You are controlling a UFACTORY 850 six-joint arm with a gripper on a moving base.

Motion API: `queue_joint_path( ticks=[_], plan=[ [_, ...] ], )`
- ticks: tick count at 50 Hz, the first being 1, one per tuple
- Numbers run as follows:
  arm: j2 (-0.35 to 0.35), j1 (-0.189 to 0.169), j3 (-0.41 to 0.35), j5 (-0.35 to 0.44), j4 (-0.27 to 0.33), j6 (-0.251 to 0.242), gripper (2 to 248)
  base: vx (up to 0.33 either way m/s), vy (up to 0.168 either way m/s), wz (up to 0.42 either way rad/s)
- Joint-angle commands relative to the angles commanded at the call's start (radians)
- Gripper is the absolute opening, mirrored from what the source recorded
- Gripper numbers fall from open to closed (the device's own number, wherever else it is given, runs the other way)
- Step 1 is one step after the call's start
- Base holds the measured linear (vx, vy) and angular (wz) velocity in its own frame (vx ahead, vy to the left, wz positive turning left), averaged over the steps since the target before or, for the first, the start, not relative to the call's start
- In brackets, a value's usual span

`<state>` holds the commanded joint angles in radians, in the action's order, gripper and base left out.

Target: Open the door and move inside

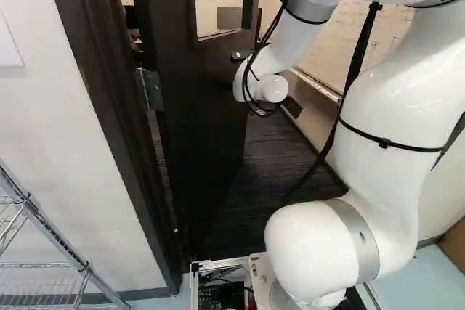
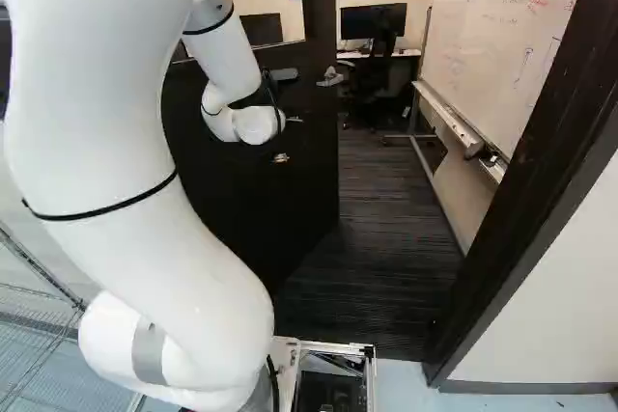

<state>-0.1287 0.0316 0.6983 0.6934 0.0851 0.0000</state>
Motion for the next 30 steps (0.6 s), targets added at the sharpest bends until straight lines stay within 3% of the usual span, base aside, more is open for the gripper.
queue_joint_path(
  ticks=[30],
  plan=[
    [-0.111, 0.058, 0.124, 0.0, 0.0, 0.0, 247, 0.0, 0.0, 0.0]
  ],
)
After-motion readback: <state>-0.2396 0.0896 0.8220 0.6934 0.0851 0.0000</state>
